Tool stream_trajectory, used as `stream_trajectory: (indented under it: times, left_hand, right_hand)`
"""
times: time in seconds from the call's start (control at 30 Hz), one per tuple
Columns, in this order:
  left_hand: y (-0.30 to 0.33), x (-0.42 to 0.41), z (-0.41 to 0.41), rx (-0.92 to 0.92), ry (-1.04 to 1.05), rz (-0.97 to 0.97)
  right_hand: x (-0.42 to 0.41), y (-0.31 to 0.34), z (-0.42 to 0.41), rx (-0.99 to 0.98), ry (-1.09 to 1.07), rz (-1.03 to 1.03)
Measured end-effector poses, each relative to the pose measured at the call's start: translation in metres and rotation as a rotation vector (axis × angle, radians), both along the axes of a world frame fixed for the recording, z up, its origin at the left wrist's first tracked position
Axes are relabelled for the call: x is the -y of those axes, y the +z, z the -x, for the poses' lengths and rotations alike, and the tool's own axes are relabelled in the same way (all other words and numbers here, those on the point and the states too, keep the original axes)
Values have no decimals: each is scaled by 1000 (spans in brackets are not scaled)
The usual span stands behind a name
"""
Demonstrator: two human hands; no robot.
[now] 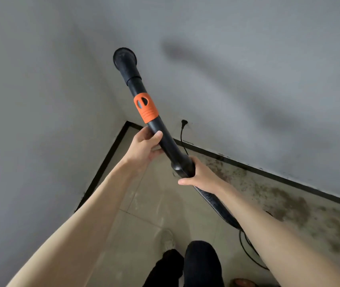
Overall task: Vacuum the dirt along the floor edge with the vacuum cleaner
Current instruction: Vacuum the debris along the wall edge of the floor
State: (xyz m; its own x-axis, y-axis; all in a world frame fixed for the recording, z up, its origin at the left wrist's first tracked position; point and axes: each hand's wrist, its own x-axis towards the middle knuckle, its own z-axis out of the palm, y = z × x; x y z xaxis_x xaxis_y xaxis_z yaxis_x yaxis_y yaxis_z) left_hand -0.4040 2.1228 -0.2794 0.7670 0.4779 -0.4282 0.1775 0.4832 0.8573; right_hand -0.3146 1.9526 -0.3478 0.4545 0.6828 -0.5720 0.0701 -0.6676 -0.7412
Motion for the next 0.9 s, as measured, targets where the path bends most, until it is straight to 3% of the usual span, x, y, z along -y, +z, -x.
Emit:
stream_trajectory:
  times: [0.13, 0.27, 0.37, 0.53, 0.73, 0.9]
  left_hand:
    - [-19, 15, -26, -19, -9, 47]
    - [-52, 41, -49, -304, 114, -96]
    - [-81, 53, -49, -292, 232, -81]
    - [-142, 51, -24, -161, 180, 40]
    - [-245, 49, 0, -77, -74, 37]
    - [-348, 42, 20, -64, -211, 15]
  right_hand:
    - [23, -27, 5, 170, -142, 50]
    - [34, -59, 23, 247, -181, 51]
    - [43, -75, 30, 160, -155, 47]
    - [55, -116, 31, -8, -11, 85]
    - [58, -221, 52, -236, -2, 38]
    - [47, -318, 78, -332, -131, -60]
